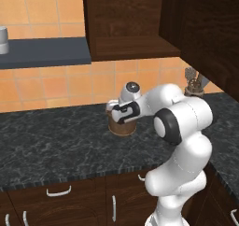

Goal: Open the cabinet, pick up the bread from the cabinet and place it in the basket. Then move the basket to the dining counter.

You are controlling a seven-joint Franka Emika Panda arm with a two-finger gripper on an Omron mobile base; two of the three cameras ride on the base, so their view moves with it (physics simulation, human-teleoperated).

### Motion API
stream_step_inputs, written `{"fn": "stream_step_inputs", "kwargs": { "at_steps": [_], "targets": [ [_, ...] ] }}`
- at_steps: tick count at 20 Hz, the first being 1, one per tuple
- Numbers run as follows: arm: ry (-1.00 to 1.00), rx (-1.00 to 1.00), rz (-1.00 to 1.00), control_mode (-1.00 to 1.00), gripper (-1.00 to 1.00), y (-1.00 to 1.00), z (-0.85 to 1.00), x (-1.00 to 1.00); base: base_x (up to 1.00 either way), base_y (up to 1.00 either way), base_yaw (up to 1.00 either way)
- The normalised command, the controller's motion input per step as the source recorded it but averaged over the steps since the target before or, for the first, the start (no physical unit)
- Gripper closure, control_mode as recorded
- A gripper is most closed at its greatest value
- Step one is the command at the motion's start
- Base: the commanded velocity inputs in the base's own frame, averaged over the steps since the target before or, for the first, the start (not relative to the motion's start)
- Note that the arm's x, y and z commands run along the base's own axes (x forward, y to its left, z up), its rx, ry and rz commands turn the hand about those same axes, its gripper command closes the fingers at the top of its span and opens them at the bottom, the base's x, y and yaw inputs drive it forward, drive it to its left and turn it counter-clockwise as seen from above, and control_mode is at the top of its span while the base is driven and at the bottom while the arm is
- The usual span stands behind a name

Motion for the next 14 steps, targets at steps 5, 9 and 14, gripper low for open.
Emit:
{"fn": "stream_step_inputs", "kwargs": {
  "at_steps": [5,9,14],
  "targets": [
    [0.08,0.0,0.0,-1.0,1.0,0.0,-0.17,0.27,0.0,0.0,0.0],
    [0.04,0.0,0.0,-1.0,1.0,0.0,-0.17,0.27,0.0,0.0,0.0],
    [0.01,0.0,0.0,-1.0,1.0,0.0,-0.21,0.22,0.0,0.0,0.0]
  ]
}}
